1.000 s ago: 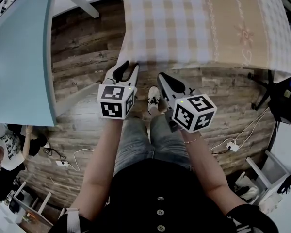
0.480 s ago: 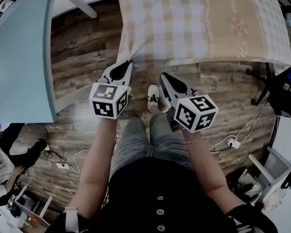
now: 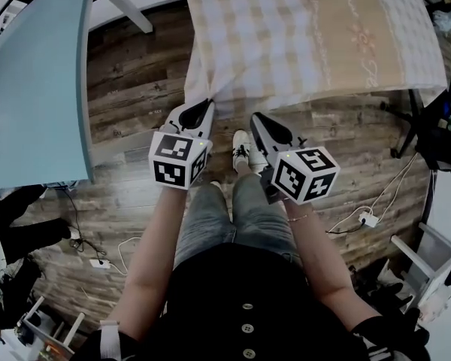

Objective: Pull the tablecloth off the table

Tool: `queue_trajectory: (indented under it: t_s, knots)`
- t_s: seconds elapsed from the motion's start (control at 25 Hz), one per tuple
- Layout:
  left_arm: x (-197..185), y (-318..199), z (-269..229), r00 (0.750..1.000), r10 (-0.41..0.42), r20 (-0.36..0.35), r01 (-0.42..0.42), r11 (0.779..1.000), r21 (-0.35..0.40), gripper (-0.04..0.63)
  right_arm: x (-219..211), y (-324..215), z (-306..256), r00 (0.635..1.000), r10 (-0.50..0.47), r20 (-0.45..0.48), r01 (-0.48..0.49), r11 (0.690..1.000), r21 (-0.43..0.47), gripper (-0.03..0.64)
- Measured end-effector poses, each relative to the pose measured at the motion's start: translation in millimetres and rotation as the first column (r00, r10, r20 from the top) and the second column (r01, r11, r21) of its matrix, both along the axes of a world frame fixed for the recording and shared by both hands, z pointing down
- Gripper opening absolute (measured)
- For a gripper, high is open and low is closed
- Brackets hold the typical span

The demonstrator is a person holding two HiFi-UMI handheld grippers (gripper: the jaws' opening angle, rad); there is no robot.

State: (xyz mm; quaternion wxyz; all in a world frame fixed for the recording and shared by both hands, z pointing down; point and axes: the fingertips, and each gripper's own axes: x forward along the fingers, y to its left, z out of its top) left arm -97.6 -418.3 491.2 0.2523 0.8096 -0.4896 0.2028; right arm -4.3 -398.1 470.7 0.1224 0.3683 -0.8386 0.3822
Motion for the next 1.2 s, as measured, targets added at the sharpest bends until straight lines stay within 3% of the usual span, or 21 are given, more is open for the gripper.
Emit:
queue_trajectory:
  t_s: [0.32, 0.6, 0.8, 1.04, 1.2]
  knots:
    - [0.3, 14.3, -14.4, 0.999, 0.036, -0.029, -0.036, 0.999, 0.001, 0.017, -17.2, 14.9, -14.4, 0.999, 0.028, 0.033, -0.028, 0.999, 0.018, 0.026]
    - [14.8, 103.0, 9.1, 0.998, 0.031, -0.055, -0.031, 0.999, 0.014, 0.017, -6.4, 87.9, 1.1, 0.999, 0.031, 0.034, -0.033, 0.997, 0.070, 0.026]
    - [-15.0, 145.6, 6.1, 0.997, 0.024, -0.071, -0.021, 0.999, 0.032, 0.017, -32.1, 131.2, 3.5, 0.999, 0.044, 0.027, -0.046, 0.996, 0.076, 0.026]
    - [-6.0, 148.9, -0.4, 0.997, 0.038, -0.062, -0.036, 0.998, 0.045, 0.017, -21.1, 138.4, 1.2, 0.997, 0.069, 0.033, -0.072, 0.994, 0.086, 0.026]
    - [-27.0, 165.5, -3.7, 0.996, 0.056, -0.071, -0.052, 0.997, 0.049, 0.017, -37.0, 149.4, -2.6, 0.996, 0.091, 0.018, -0.092, 0.991, 0.098, 0.026]
